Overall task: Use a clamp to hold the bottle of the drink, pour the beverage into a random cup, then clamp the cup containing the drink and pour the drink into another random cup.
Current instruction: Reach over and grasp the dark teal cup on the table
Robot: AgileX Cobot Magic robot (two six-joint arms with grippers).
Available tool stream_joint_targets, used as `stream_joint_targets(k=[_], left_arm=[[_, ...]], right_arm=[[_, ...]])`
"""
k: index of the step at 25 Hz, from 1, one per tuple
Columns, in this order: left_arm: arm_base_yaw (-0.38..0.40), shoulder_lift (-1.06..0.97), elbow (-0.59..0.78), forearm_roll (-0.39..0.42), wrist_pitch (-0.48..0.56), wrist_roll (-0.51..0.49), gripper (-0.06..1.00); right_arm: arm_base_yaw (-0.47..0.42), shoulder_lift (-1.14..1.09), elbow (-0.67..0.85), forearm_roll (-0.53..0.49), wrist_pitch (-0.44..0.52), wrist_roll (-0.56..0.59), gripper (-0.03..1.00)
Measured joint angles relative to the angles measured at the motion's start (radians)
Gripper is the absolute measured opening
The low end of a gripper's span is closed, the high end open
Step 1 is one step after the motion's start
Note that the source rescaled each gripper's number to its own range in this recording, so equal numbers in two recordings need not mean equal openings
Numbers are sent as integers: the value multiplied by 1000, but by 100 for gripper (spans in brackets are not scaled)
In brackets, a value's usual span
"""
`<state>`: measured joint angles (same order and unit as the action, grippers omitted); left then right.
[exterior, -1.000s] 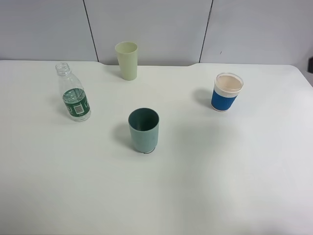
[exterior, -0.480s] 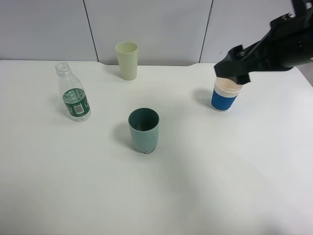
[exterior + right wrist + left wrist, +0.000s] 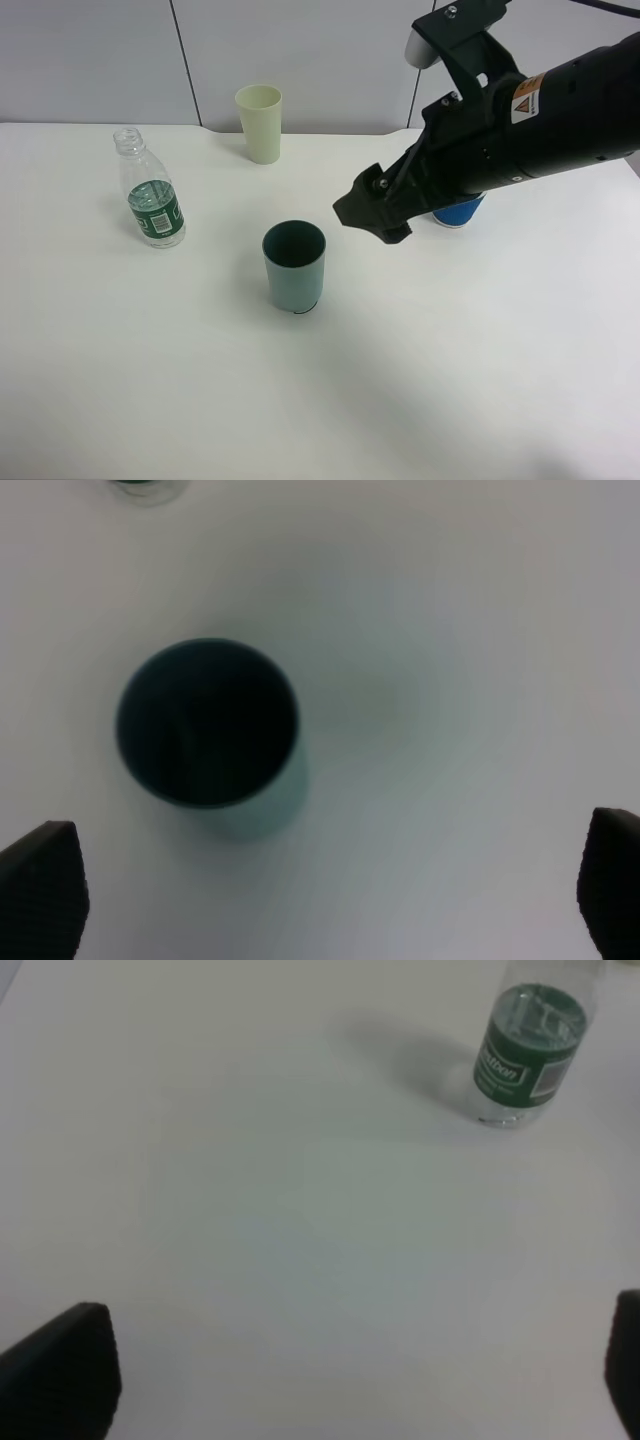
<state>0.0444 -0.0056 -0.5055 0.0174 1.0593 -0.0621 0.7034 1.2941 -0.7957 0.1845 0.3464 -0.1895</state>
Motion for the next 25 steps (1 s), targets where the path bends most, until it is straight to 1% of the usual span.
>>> stream_joint_targets(k=[4, 16, 20, 25], left_arm=[[0, 0, 0, 0, 0, 0, 99], [0, 0, 0, 0, 0, 0, 99], [0, 0, 0, 0, 0, 0, 99], [0, 0, 0, 0, 0, 0, 99]], right_arm=[[26, 14, 2, 25, 2, -1, 100], [26, 138, 64, 28, -5, 0, 100], [26, 204, 82, 24, -31, -1, 100], [26, 287, 88, -2, -97, -3, 100]])
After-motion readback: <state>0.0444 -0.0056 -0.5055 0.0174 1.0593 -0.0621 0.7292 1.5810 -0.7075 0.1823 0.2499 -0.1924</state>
